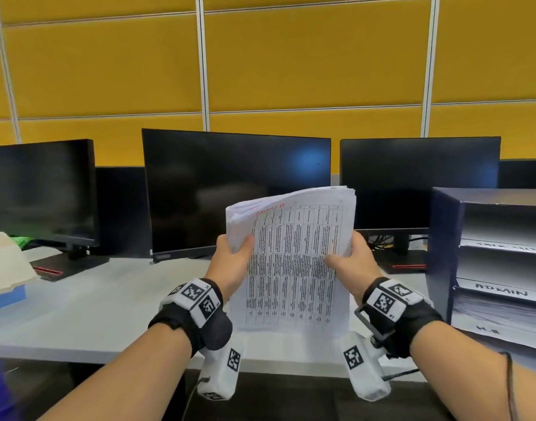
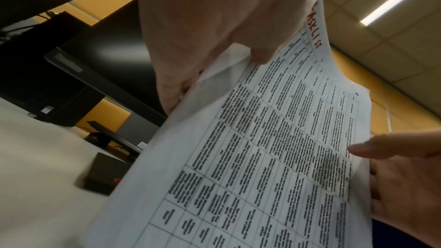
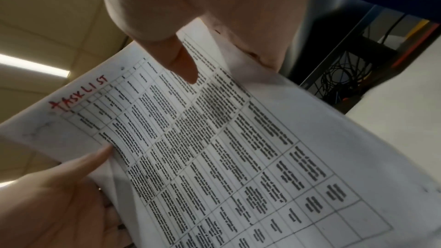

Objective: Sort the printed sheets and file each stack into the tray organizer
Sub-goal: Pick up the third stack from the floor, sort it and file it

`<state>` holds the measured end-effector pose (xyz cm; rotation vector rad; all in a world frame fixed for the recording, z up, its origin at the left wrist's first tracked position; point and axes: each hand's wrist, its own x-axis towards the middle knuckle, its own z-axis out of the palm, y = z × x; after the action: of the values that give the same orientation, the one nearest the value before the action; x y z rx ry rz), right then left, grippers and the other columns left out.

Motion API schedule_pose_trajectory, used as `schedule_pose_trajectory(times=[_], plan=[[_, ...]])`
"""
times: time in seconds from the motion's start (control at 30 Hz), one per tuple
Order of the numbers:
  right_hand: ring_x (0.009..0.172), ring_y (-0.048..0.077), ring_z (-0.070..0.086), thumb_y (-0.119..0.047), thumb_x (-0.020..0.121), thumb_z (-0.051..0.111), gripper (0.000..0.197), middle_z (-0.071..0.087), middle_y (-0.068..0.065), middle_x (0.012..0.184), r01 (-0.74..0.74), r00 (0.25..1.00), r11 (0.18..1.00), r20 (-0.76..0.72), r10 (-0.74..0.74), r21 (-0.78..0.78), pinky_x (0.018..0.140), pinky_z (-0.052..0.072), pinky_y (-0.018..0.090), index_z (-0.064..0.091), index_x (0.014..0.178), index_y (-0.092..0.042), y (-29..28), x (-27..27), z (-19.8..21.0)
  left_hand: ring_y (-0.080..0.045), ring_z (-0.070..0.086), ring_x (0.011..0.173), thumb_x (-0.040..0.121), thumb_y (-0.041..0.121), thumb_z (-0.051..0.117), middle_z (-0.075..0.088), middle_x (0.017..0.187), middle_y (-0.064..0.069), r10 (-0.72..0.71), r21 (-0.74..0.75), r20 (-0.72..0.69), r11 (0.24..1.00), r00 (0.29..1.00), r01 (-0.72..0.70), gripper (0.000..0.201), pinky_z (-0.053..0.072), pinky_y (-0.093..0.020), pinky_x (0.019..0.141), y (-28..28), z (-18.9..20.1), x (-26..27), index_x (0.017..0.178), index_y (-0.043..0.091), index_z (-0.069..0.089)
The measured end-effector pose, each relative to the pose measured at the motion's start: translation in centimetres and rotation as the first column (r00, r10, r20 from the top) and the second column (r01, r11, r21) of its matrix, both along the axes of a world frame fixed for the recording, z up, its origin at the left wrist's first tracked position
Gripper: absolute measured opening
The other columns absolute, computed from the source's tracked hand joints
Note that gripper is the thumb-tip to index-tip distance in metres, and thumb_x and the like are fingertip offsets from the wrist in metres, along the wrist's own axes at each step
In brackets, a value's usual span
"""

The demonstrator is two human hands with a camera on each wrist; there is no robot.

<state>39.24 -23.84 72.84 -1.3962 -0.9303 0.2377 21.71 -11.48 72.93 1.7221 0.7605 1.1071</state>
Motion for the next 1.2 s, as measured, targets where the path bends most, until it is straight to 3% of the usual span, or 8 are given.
schedule_pose_trajectory(times=[0.2,0.43,0.63,0.73,0.83,0.97,1.07,1.2], plan=[[0.103,0.013,0.057,0.003,0.084,0.061,0.043,0.059,-0.003,0.111,0.063,0.996,0.998,0.070,-0.063,0.005,0.085,0.046,0.028,0.048,0.123,-0.011,0.0,-0.3,-0.5,-0.021,0.061,0.107,0.094,0.054,0.047,0.060,0.117,0.002,-0.008,-0.076,0.039,0.997,0.999,0.011,0.043,0.049,-0.052,0.095,-0.8,0.4,-0.2,0.126,0.028,0.036],[0.099,0.014,0.060,0.007,0.085,0.057,0.035,0.062,-0.002,0.106,0.110,0.992,0.985,0.048,-0.117,0.134,0.089,0.050,0.032,0.053,0.109,-0.017,0.2,-1.2,-0.3,-0.021,0.064,0.100,0.099,0.041,0.044,0.064,0.111,-0.001,0.063,-0.028,0.120,0.998,0.991,-0.060,0.027,0.053,-0.049,0.088,-1.4,0.7,-0.4,0.120,0.025,0.049],[0.103,0.018,0.058,0.003,0.081,0.062,0.038,0.059,0.003,0.112,0.044,0.996,0.999,0.081,-0.043,-0.021,0.085,0.048,0.031,0.045,0.113,-0.009,0.7,-0.8,-1.7,-0.023,0.061,0.083,0.082,0.050,0.049,0.064,0.089,-0.005,-0.003,0.015,-0.048,1.000,0.999,0.004,0.035,0.050,-0.040,0.077,0.0,-2.1,-0.2,0.099,0.021,0.058],[0.103,0.019,0.057,0.004,0.081,0.062,0.041,0.059,0.005,0.114,0.051,0.995,0.997,0.092,-0.045,-0.064,0.089,0.048,0.034,0.045,0.115,-0.010,0.8,-0.6,-1.9,-0.027,0.061,0.078,0.082,0.046,0.056,0.063,0.090,-0.018,-0.010,-0.024,-0.052,1.000,0.999,0.008,0.040,0.056,-0.045,0.074,0.0,-2.3,0.0,0.110,0.017,0.049],[0.104,0.018,0.057,0.004,0.084,0.059,0.041,0.060,0.004,0.114,0.060,0.992,0.994,0.120,-0.050,-0.087,0.085,0.047,0.030,0.047,0.121,-0.007,0.6,-0.5,-1.9,-0.021,0.061,0.087,0.091,0.034,0.059,0.056,0.100,-0.004,0.037,-0.077,-0.033,0.996,0.999,-0.040,0.043,0.055,-0.038,0.077,-0.6,-2.0,0.2,0.115,0.022,0.025],[0.101,0.014,0.052,0.003,0.087,0.058,0.038,0.056,-0.001,0.109,0.073,0.988,0.992,0.144,-0.057,-0.104,0.084,0.042,0.026,0.047,0.121,-0.008,0.3,-0.6,-1.7,-0.020,0.059,0.098,0.087,0.026,0.066,0.050,0.117,0.000,0.216,0.182,0.103,0.955,0.971,-0.232,0.055,0.053,-0.044,0.089,-1.2,-1.3,0.2,0.109,0.037,0.017],[0.100,0.013,0.051,0.003,0.086,0.058,0.040,0.055,-0.001,0.109,0.075,0.986,0.990,0.159,-0.055,-0.123,0.084,0.042,0.026,0.048,0.122,-0.008,0.4,-0.3,-1.6,-0.015,0.061,0.097,0.084,0.029,0.071,0.050,0.119,0.001,0.222,0.265,0.248,0.921,0.943,-0.286,0.056,0.057,-0.043,0.082,-1.4,-0.1,-0.3,0.111,0.040,0.023],[0.101,0.018,0.054,0.002,0.085,0.060,0.041,0.058,0.002,0.112,0.077,0.989,0.984,0.137,-0.056,-0.159,0.080,0.047,0.028,0.046,0.122,-0.008,0.8,0.5,-1.7,-0.011,0.052,0.101,0.084,0.029,0.071,0.044,0.114,0.009,0.364,0.483,0.284,0.745,0.887,-0.460,0.041,0.053,-0.032,0.084,-1.5,1.2,-1.4,0.109,0.034,0.039]])
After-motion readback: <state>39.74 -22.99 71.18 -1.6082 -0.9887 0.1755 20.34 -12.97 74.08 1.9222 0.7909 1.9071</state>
